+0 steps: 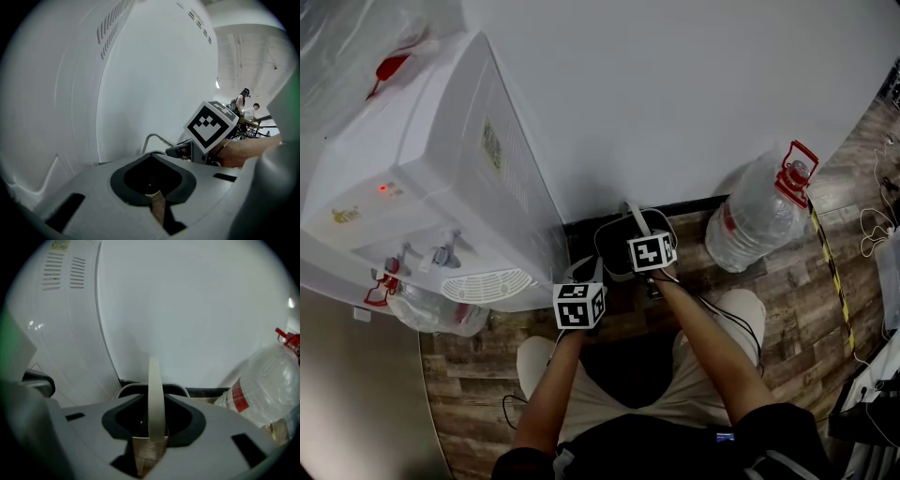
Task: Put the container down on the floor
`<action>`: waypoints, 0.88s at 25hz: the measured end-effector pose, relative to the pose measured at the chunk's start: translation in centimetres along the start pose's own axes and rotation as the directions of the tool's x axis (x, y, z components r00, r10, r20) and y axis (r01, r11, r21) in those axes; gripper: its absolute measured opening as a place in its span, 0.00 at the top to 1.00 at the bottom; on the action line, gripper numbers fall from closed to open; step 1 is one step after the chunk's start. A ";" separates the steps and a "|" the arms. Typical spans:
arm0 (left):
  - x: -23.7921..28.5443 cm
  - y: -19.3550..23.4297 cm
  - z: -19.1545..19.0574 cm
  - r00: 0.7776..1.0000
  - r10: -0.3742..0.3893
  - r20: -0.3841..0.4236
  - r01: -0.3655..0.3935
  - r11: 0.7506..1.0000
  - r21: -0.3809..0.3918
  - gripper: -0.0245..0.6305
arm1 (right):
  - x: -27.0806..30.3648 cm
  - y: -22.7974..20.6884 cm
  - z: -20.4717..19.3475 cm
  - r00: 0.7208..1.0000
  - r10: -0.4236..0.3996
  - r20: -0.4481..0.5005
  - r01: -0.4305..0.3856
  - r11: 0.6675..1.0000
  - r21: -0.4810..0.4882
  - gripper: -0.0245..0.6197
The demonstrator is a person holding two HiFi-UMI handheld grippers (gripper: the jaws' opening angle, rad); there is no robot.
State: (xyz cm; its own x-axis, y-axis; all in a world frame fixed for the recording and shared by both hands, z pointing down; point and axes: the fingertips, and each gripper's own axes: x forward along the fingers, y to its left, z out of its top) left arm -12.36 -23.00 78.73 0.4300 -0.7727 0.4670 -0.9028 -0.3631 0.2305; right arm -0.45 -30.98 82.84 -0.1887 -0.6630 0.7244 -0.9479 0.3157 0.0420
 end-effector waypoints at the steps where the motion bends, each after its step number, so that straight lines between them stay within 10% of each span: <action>1: -0.1 0.0 0.1 1.000 -0.002 0.001 0.002 1.000 0.001 0.94 | -0.1 -0.1 0.0 1.000 -0.003 0.002 0.003 1.000 0.005 0.79; 22: 0.3 -2.4 -1.1 0.998 -0.060 -0.023 0.061 0.998 0.019 0.94 | -0.9 -4.6 -1.7 0.998 -0.055 0.002 0.055 0.994 0.097 0.80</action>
State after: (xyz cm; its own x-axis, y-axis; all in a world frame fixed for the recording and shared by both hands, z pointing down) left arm -10.06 -21.79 79.25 0.4835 -0.7371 0.4721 -0.8751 -0.4192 0.2417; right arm 4.55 -30.70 83.13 -0.1364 -0.6808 0.7197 -0.9773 0.2115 0.0148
